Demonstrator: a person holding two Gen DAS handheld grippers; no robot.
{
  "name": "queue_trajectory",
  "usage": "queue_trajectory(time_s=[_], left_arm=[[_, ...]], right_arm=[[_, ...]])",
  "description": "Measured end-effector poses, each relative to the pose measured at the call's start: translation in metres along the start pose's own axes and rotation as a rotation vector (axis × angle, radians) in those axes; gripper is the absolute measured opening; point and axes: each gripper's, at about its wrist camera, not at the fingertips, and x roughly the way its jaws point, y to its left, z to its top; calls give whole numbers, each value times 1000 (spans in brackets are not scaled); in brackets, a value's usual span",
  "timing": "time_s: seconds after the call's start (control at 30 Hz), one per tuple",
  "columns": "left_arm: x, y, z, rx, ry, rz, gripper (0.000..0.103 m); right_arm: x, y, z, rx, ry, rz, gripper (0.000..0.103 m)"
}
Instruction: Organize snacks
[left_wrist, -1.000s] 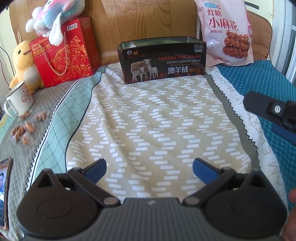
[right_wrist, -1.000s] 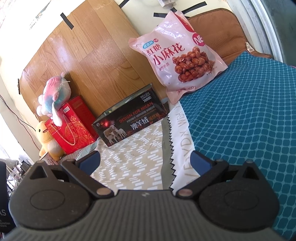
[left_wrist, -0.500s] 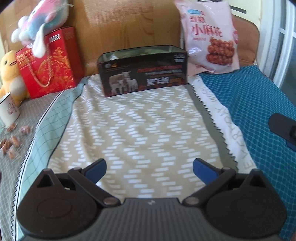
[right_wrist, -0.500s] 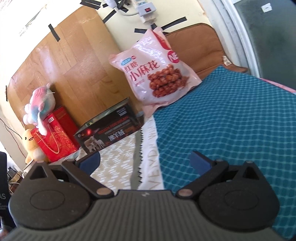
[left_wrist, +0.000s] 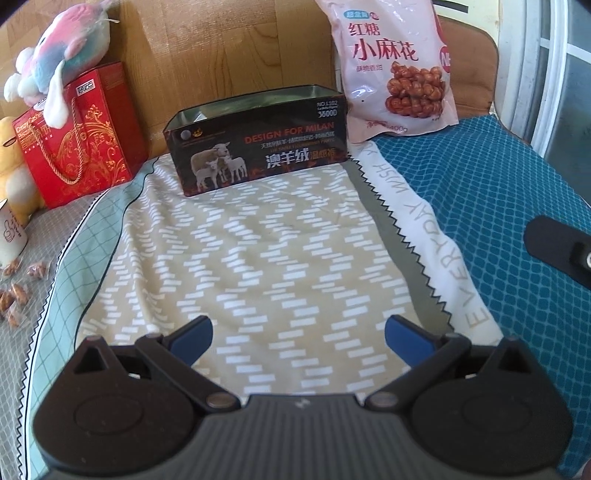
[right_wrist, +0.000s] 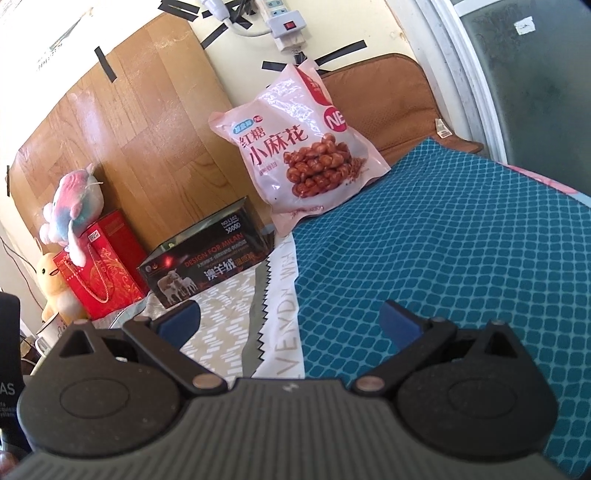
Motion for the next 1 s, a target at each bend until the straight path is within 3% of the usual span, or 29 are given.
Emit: queue_trajectory(time_s=[0.53,1.0], left_arm=[[11,-11,3,22,17,-21,103],[14,-3,9,-23,21,-8,103]], right_arm=[[-2,-8,2,-6,-29,-28,103],[2,-6,3,-34,-30,-22,103]])
